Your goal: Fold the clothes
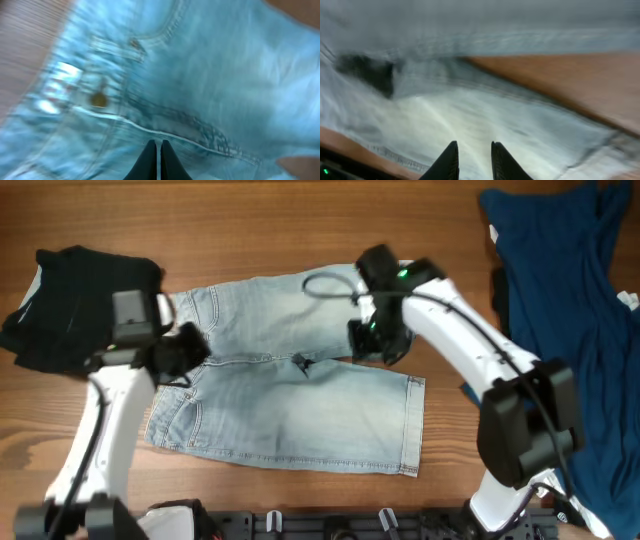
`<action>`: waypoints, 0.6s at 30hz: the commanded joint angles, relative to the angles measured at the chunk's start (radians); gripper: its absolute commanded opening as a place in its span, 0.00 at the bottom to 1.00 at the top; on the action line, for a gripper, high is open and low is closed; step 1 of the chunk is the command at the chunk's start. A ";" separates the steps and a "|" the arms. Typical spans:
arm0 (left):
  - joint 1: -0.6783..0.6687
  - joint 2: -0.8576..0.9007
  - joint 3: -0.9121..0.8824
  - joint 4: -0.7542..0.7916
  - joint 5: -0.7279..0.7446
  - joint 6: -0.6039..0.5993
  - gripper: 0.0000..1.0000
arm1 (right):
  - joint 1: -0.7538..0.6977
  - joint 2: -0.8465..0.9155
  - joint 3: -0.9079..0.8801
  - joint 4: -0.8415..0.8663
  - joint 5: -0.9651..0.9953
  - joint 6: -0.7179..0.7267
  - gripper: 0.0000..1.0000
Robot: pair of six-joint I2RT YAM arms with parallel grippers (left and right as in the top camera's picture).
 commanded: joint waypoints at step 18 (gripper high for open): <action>-0.103 0.444 0.008 0.643 -0.011 0.028 0.21 | -0.151 0.194 -0.180 0.554 0.123 0.014 0.44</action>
